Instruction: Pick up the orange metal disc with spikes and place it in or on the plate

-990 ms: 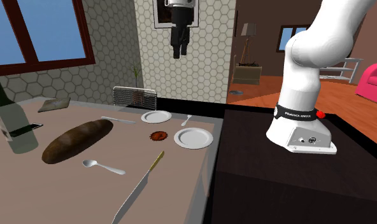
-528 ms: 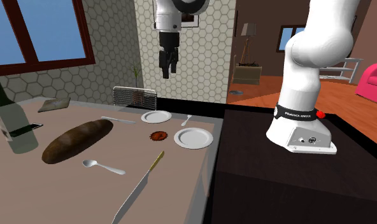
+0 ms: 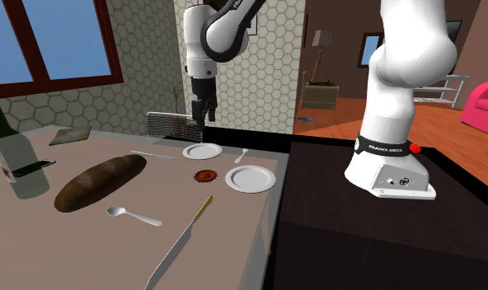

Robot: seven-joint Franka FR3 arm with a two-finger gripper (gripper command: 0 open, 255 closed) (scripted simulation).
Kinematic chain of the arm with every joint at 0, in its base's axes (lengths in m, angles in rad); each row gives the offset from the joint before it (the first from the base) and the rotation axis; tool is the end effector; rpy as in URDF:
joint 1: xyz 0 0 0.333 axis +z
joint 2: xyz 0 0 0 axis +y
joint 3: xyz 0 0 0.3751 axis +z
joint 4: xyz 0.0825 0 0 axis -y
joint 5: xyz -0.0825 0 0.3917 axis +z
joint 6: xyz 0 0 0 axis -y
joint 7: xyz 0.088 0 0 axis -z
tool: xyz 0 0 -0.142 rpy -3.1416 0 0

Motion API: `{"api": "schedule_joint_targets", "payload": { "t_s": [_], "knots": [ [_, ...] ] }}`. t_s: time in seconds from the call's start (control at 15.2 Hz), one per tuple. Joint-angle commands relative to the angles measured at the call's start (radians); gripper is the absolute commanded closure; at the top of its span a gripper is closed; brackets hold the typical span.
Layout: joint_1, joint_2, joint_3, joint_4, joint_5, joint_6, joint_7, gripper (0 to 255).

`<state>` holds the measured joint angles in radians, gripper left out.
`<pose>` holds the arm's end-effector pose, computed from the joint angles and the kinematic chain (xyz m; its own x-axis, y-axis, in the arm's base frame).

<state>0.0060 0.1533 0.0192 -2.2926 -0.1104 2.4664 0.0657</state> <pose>0.5441 0.0115 0.3032 0.9987 0.0455 0.0221 0.0439 -0.9968 0.0664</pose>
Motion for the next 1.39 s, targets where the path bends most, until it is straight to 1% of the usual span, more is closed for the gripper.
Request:
{"api": "schedule_joint_targets", "payload": {
  "t_s": [0.0,0.33,0.59,1.12,1.32],
  "knots": [
    [0.004,0.076,0.002,0.030,-0.005,0.035,0.007,0],
    [0.009,0.274,0.002,0.152,-0.012,0.088,0.008,0],
    [0.014,0.433,0.002,0.270,-0.016,0.109,0.005,0],
    [0.017,0.540,-0.006,0.308,-0.023,0.176,0.010,0],
    [0.017,0.540,-0.006,0.308,-0.023,0.176,0.010,0]
  ]
}}
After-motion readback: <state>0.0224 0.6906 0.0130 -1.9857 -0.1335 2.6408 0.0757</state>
